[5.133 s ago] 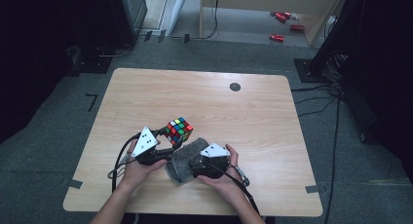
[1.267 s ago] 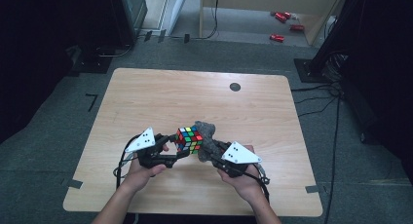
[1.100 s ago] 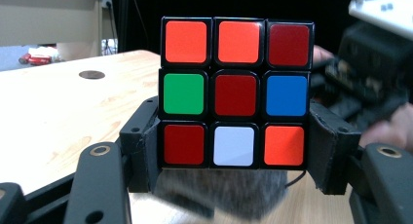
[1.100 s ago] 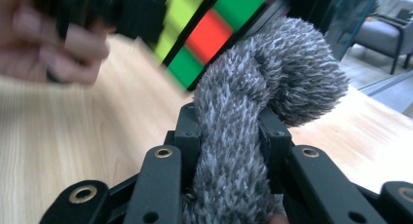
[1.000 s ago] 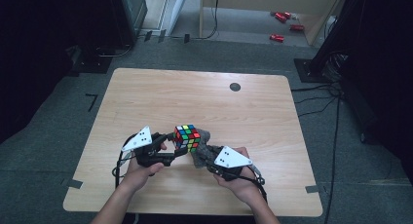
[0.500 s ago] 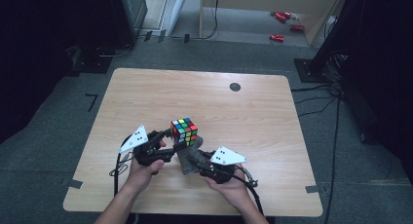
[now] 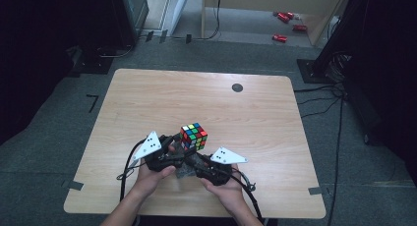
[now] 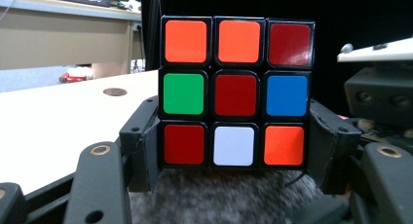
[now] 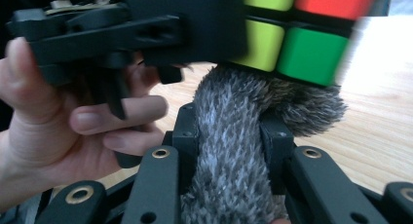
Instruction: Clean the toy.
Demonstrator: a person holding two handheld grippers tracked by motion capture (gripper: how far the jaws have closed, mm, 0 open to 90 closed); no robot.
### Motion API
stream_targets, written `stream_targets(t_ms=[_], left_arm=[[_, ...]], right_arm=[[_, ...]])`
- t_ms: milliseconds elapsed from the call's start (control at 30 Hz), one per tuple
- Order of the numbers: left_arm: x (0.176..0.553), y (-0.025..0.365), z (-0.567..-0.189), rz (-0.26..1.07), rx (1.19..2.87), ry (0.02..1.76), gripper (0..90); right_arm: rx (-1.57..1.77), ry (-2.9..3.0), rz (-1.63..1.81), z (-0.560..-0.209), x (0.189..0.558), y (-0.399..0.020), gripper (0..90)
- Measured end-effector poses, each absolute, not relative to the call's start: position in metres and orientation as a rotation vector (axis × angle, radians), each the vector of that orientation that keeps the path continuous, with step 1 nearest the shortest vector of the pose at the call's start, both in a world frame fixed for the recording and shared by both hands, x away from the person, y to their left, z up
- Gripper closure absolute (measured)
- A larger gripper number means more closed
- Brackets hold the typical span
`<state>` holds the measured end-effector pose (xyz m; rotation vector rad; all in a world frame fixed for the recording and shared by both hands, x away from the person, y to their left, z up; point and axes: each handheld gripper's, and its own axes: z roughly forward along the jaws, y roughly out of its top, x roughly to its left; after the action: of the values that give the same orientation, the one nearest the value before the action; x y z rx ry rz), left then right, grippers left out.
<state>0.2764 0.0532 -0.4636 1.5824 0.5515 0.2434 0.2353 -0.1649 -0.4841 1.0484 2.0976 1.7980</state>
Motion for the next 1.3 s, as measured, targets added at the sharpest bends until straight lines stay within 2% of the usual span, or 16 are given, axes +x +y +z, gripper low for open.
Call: stream_targets(t_ms=[233, 467, 767, 1033, 1300], left_arm=[[0.278, 0.059, -0.462, 0.251, 1.555, 0.577, 35.3], [0.275, 0.052, -0.463, 0.276, 1.594, 0.559, 35.3], [0.284, 0.068, -0.463, 0.308, 1.581, 0.653, 35.3], [0.294, 0.062, -0.476, 0.408, 1.761, 0.801, 35.3], [0.301, 0.048, -0.492, 0.459, 1.951, 0.902, 35.3]], right_arm=[[1.134, 2.016, 1.775, -0.482, 0.243, -0.184, 67.7], [1.08, 2.076, 1.767, -0.481, 0.237, -0.169, 67.1], [1.237, 1.918, 1.675, -0.477, 0.252, -0.214, 67.1], [1.317, 1.781, 1.472, -0.471, 0.263, -0.263, 66.3], [1.419, 1.765, 1.375, -0.484, 0.269, -0.277, 63.3]])
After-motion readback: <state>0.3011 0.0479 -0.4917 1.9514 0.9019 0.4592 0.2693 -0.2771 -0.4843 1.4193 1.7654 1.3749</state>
